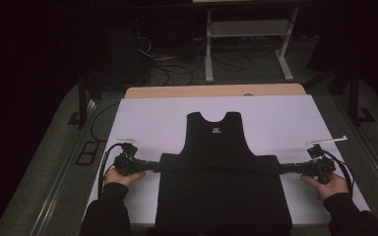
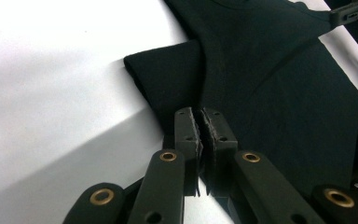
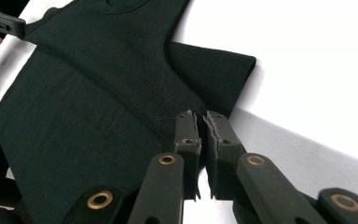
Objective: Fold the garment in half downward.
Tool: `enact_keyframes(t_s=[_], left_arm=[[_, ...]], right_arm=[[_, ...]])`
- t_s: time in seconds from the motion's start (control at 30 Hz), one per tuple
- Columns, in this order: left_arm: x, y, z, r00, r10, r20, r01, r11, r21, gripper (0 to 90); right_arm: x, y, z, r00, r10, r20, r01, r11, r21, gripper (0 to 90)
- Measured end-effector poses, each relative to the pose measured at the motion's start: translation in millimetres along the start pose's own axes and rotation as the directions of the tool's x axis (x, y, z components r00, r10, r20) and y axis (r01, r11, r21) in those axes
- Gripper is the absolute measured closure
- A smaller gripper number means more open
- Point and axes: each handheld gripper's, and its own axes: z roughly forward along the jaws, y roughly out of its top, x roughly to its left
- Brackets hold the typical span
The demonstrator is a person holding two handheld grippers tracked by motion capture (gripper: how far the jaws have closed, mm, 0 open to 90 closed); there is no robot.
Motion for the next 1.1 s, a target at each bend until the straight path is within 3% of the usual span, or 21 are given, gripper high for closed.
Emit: enact_keyframes(t_s=[0.3,0.5,0.8,0.93,1.1], left_arm=[[-0.5,-2.8,1.7,0.9999,-0.01,0.014,0.009,0.9994,0.033,84.6],[-2.6,-3.2,4.0,0.999,0.044,-0.002,-0.043,0.9977,0.053,79.1],[-8.7,-1.0,1.3,0.996,0.082,-0.035,-0.082,0.9965,0.019,51.5],[-15.9,1.7,-1.3,0.9877,0.126,-0.093,-0.127,0.9919,-0.005,36.3],[-19.7,4.6,-4.8,0.9816,0.155,-0.111,-0.161,0.9861,-0.041,20.3]], right_arm=[[0.1,-3.2,-3.9,0.9998,0.011,0.016,-0.011,0.9999,0.01,82.8],[2.5,-2.7,-3.0,1.0,-0.009,0.002,0.009,0.9999,0.011,78.5],[3.7,-3.0,-7.8,0.997,-0.058,0.052,0.06,0.997,-0.049,50.4],[4.5,-2.6,-7.4,0.995,-0.073,0.068,0.077,0.9948,-0.067,36.0],[5.5,-1.4,-9.4,0.9932,-0.092,0.071,0.099,0.9898,-0.102,21.5]])
